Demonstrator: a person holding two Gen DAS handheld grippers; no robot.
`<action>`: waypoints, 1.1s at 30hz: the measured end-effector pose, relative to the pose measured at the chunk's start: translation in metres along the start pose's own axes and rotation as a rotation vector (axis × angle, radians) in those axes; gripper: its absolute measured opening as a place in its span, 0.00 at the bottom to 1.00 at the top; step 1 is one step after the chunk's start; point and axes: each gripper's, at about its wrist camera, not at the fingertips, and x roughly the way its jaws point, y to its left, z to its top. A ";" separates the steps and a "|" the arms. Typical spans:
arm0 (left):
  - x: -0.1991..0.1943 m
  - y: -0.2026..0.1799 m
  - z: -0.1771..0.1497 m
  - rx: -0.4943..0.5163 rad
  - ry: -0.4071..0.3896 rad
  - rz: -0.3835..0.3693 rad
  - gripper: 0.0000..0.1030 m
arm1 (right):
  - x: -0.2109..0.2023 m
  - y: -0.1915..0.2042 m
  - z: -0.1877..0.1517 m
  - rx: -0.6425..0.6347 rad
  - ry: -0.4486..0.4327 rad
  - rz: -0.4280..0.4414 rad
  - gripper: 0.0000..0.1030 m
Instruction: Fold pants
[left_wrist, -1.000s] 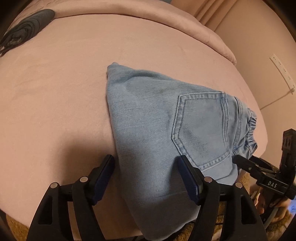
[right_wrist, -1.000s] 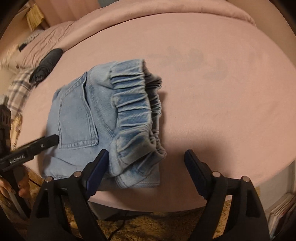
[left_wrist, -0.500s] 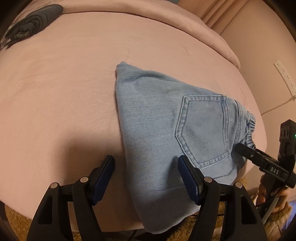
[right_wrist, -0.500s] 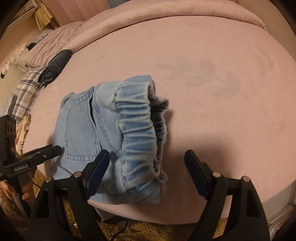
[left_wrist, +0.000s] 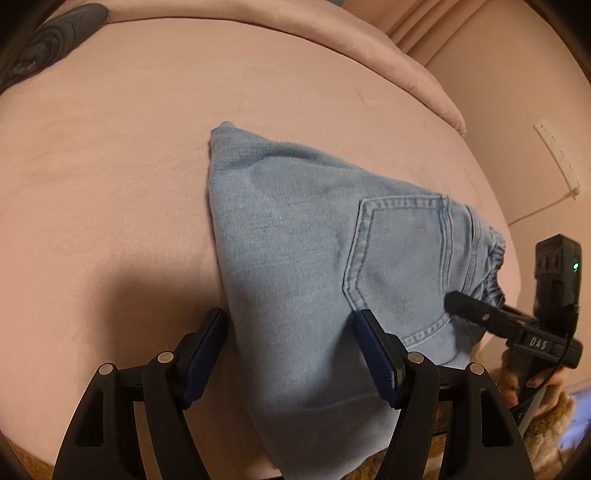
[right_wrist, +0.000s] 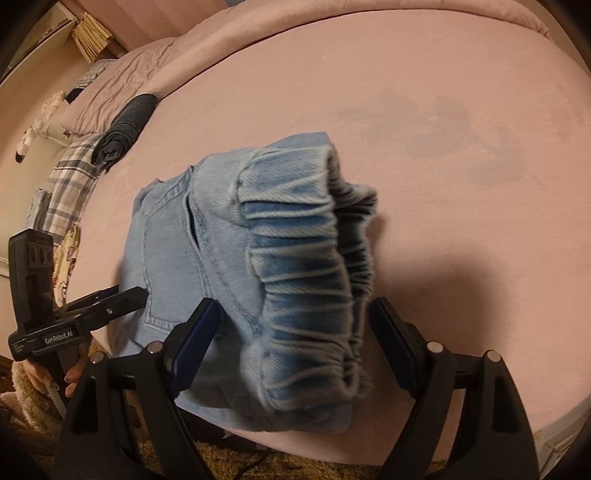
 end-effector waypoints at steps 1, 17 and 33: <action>0.001 0.000 0.002 0.003 0.001 -0.004 0.68 | 0.003 0.003 0.001 -0.001 0.000 0.006 0.82; 0.010 -0.039 0.012 0.082 -0.065 0.095 0.32 | 0.009 0.023 0.004 -0.054 -0.056 -0.029 0.60; -0.042 -0.061 0.025 0.091 -0.149 0.112 0.20 | -0.044 0.062 0.001 -0.104 -0.211 -0.076 0.37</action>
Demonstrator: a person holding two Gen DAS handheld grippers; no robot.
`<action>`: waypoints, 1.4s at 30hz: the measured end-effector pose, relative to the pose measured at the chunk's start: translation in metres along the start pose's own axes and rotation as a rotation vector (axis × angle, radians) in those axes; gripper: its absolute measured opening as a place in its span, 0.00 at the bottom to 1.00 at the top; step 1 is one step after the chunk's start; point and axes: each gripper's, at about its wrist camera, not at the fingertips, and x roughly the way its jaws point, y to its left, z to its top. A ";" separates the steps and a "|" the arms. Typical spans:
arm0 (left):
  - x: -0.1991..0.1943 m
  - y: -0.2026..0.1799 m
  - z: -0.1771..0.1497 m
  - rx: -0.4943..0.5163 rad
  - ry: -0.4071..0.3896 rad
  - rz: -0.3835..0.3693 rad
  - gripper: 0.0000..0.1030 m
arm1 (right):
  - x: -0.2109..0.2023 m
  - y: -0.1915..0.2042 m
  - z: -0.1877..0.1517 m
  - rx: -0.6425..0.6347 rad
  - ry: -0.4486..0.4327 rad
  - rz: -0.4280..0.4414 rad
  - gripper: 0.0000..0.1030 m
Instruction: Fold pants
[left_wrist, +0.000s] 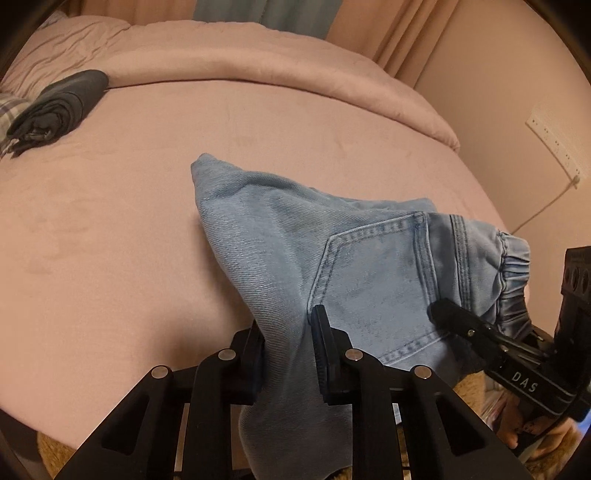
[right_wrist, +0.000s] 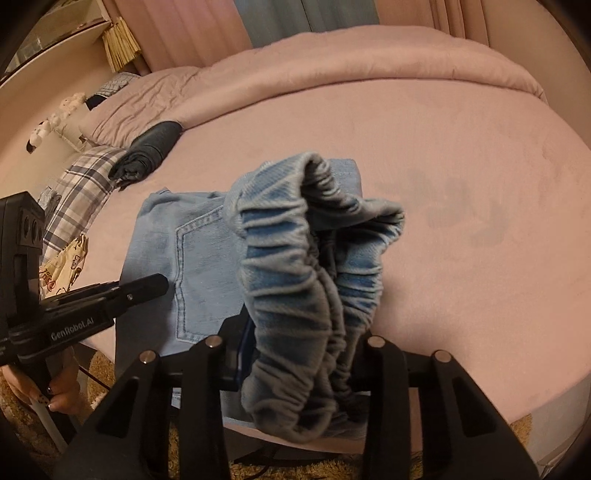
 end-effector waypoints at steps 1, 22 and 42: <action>-0.001 -0.002 0.002 0.006 -0.007 0.008 0.20 | -0.003 0.003 0.001 -0.009 -0.009 -0.006 0.37; -0.017 -0.011 0.000 0.019 -0.055 0.057 0.20 | -0.012 0.016 0.004 -0.012 -0.026 0.005 0.37; -0.022 -0.017 0.000 0.035 -0.066 0.052 0.20 | -0.013 0.017 0.011 0.006 -0.034 -0.016 0.37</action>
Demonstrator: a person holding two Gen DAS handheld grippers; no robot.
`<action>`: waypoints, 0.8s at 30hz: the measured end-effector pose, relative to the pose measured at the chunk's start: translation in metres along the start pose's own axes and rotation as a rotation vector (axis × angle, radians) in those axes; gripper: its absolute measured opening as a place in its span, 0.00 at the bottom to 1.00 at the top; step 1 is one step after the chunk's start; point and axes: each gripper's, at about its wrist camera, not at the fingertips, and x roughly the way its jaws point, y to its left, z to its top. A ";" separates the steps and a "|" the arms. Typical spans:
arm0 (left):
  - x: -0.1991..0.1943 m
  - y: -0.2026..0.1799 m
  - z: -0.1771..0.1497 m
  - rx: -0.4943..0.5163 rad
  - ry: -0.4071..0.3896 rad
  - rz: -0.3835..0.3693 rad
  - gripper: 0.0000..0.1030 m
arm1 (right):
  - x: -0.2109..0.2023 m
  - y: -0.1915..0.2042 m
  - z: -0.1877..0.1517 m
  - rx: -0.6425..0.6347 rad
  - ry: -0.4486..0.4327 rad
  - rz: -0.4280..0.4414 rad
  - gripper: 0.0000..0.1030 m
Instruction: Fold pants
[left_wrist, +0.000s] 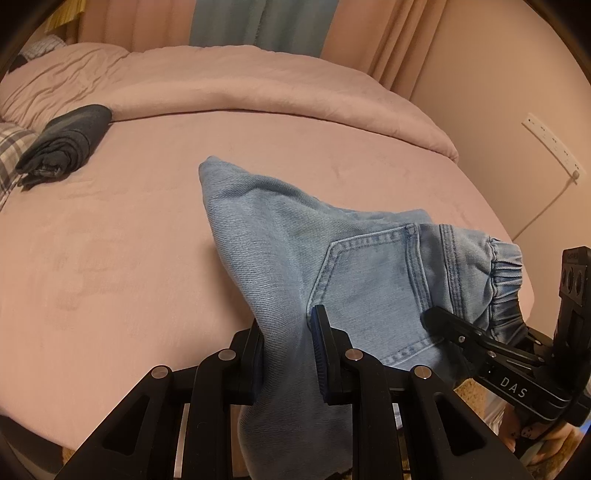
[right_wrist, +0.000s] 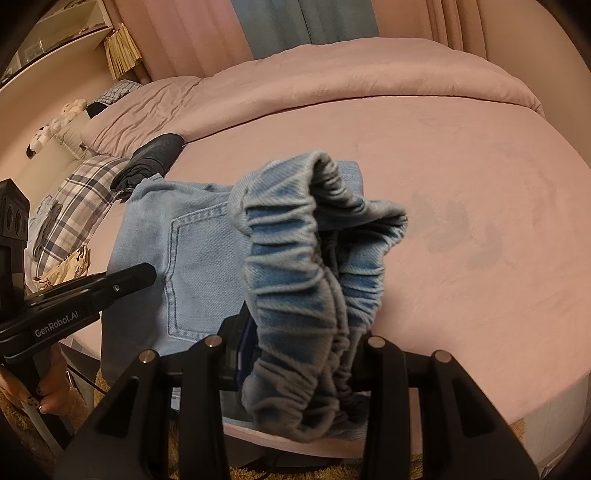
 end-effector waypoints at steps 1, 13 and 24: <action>0.000 0.000 0.000 -0.001 0.000 0.000 0.20 | 0.000 0.000 0.000 0.003 0.000 -0.001 0.37; -0.001 0.000 0.001 0.005 -0.002 -0.010 0.20 | 0.000 0.003 0.002 0.015 -0.003 -0.017 0.37; -0.002 0.003 0.007 0.015 -0.005 -0.023 0.20 | -0.002 0.004 0.006 0.023 -0.014 -0.027 0.38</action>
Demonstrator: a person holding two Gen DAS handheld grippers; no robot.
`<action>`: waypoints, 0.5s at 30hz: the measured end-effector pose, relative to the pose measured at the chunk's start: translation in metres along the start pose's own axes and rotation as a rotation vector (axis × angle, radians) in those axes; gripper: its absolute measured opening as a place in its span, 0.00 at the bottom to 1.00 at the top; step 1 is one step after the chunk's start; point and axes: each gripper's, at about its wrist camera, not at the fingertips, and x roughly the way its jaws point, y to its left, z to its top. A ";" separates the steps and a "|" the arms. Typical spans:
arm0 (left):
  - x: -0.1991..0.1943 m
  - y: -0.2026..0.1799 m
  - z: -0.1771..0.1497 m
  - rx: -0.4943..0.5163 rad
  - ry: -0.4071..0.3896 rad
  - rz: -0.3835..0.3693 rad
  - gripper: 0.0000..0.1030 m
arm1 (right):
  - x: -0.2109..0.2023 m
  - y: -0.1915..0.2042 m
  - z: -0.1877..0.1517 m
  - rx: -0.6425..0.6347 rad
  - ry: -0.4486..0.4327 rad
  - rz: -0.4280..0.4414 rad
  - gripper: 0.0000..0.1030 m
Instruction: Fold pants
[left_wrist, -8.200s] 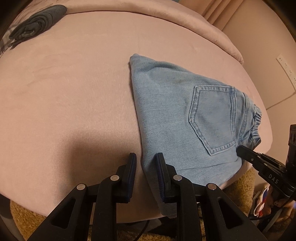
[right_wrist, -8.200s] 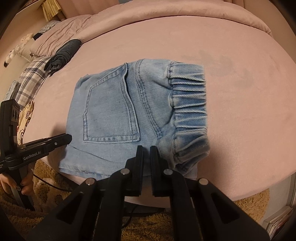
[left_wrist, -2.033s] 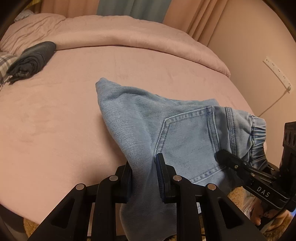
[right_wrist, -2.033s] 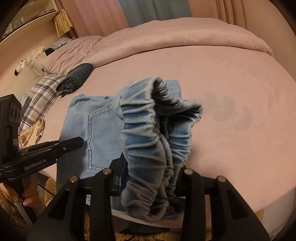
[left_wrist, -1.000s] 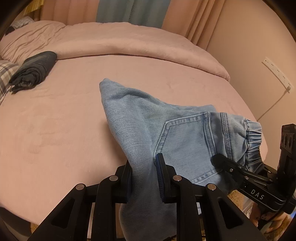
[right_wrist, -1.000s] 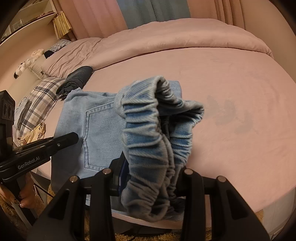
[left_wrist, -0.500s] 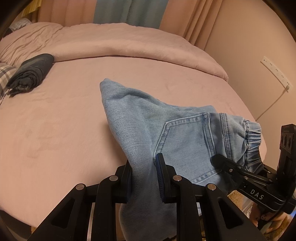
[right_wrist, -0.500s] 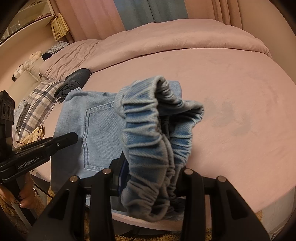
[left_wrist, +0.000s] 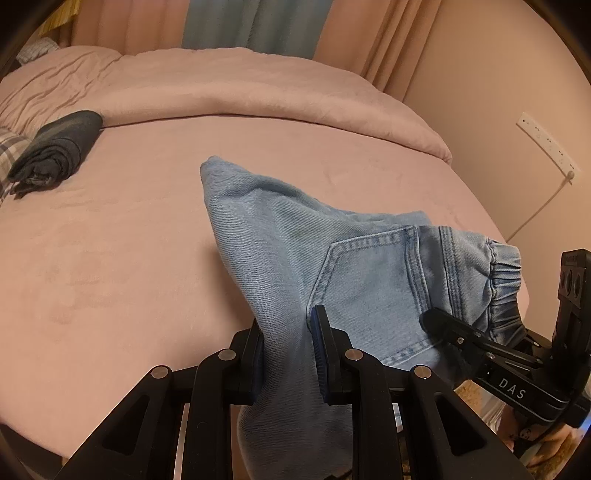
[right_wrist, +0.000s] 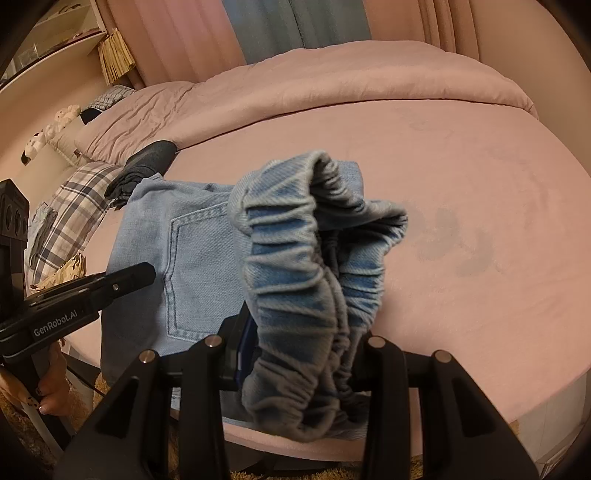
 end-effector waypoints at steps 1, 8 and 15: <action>0.000 0.000 0.000 0.000 0.001 0.001 0.20 | 0.000 0.000 0.000 0.000 0.000 0.000 0.38; 0.002 0.001 0.005 0.001 -0.004 0.003 0.20 | 0.003 -0.001 0.006 -0.005 0.001 -0.001 0.38; 0.007 0.005 0.025 0.003 -0.032 -0.002 0.20 | 0.009 -0.002 0.023 -0.020 -0.017 -0.010 0.38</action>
